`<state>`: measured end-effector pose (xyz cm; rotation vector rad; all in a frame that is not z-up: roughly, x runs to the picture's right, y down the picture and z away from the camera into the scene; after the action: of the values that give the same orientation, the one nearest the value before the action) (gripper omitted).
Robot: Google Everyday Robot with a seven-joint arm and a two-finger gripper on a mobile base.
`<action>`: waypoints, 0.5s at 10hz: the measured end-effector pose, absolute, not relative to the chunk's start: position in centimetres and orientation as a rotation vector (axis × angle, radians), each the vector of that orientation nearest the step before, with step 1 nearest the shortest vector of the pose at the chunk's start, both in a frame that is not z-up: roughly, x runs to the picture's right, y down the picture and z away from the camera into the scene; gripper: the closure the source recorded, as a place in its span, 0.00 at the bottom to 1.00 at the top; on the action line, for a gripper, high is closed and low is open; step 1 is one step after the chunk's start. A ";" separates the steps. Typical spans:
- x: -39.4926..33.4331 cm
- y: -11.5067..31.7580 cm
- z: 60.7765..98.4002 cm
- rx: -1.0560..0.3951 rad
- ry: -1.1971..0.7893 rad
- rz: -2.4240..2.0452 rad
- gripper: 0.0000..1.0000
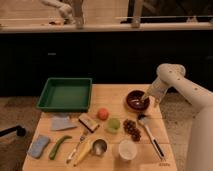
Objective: Stack bowls into tray
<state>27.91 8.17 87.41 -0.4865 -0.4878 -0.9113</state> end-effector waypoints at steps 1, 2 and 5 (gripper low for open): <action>27.9 8.2 87.4 -0.486 -0.488 -0.912 0.20; 27.8 8.1 87.4 -0.486 -0.488 -0.912 0.20; 27.9 8.2 87.5 -0.488 -0.489 -0.911 0.20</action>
<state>27.87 8.24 87.46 -0.4878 -0.4888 -0.9110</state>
